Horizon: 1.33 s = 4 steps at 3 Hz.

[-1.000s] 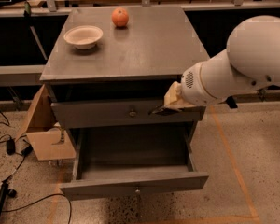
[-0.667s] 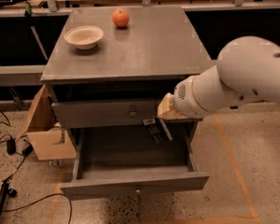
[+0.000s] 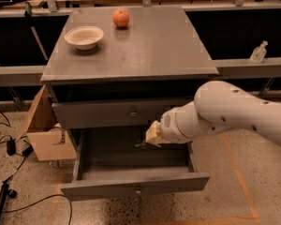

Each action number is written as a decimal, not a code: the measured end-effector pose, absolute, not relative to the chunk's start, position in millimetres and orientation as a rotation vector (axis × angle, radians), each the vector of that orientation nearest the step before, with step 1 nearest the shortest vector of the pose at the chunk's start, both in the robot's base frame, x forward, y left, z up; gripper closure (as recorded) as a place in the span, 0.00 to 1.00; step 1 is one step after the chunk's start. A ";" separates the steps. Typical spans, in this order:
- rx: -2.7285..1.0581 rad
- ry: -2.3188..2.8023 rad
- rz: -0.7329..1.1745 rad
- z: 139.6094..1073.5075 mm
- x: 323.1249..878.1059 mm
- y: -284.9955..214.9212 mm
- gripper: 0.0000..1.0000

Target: Place rxbar chocolate into middle drawer

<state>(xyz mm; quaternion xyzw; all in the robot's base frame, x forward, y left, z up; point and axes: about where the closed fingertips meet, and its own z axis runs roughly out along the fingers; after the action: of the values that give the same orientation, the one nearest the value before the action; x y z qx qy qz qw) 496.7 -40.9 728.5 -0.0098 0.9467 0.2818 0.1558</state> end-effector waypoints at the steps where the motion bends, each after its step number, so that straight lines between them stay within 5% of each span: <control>1: -0.078 2.712 0.825 688.9 500.5 -25.0 1.00; 2: -0.186 2.710 0.866 653.4 510.8 2.7 1.00; 4: -0.334 2.688 0.926 580.4 529.6 42.3 0.60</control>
Offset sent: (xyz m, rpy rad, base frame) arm 0.0278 0.0755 -0.1277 0.0388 -0.0138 0.2231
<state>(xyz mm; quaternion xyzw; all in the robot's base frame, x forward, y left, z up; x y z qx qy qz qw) 529.6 42.3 580.4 -0.1156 0.9298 0.3204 0.1392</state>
